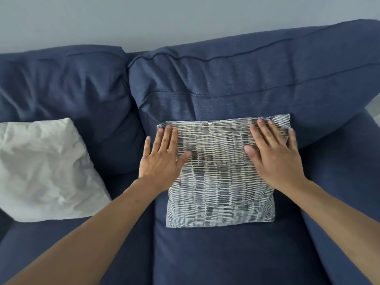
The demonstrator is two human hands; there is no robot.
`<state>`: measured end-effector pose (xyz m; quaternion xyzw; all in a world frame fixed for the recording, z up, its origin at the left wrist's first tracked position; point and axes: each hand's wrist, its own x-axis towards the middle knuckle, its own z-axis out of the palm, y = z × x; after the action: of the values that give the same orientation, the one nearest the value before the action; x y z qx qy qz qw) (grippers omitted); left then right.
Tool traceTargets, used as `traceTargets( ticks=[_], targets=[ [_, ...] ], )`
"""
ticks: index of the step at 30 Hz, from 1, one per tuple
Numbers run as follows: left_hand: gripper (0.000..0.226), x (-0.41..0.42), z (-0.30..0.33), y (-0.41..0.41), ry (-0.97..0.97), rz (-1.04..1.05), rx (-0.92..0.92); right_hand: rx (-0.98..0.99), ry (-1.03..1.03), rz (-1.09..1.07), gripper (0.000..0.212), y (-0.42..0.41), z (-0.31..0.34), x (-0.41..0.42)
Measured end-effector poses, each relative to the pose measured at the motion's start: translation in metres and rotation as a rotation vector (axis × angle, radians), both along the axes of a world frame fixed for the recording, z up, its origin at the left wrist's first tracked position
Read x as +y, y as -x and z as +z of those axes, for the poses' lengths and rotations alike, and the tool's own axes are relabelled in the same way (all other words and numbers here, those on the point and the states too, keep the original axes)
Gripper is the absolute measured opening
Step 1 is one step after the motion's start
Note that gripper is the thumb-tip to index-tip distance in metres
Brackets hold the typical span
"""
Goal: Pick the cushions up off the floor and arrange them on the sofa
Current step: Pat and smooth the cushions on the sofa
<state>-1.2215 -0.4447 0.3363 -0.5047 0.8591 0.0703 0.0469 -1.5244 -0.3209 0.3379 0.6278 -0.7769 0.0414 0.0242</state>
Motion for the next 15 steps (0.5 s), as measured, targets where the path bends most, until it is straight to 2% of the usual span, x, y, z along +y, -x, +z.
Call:
traceTargets(
  ticks=[6, 15],
  targets=[
    [0.086, 0.006, 0.028, -0.046, 0.033, 0.02, 0.057, -0.062, -0.003, -0.212, 0.084, -0.029, 0.025, 0.007],
    [0.085, 0.025, 0.048, -0.169, 0.096, 0.046, 0.092, -0.086, -0.02, -0.175, 0.087, -0.161, 0.043, 0.014]
  ],
)
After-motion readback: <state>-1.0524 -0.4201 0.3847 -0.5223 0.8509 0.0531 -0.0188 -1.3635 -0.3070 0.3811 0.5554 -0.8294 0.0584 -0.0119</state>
